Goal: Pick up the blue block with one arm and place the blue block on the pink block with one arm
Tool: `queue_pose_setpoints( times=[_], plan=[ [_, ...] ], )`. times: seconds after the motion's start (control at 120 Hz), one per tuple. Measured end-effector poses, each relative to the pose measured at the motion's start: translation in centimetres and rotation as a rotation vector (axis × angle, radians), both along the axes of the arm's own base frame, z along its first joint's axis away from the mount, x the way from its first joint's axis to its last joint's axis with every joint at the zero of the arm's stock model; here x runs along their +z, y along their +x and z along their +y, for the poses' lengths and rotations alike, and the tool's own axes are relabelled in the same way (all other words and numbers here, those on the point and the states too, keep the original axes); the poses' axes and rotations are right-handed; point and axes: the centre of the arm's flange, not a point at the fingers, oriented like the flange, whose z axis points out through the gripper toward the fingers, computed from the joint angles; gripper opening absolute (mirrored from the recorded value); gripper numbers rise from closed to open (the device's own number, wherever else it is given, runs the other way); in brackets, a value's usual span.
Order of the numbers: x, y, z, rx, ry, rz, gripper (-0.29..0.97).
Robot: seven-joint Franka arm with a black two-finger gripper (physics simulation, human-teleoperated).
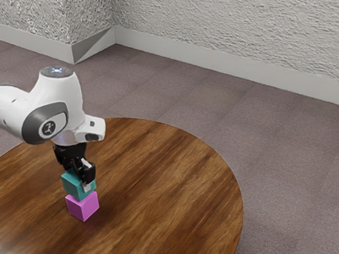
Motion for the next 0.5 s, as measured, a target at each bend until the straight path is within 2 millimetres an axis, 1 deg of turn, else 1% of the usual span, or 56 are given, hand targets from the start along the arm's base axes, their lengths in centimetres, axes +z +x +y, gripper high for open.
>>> queue_pose_setpoints(
  times=[0.25,0.383,0.5],
  plan=[
    [0.0,-0.28,0.24,0.012,0.0,0.001,0.36],
    [0.03,-0.25,0.22,0.012,-0.005,0.001,0.5],
    [0.2,-0.19,0.15,0.008,-0.006,-0.001,0.57]
  ],
)
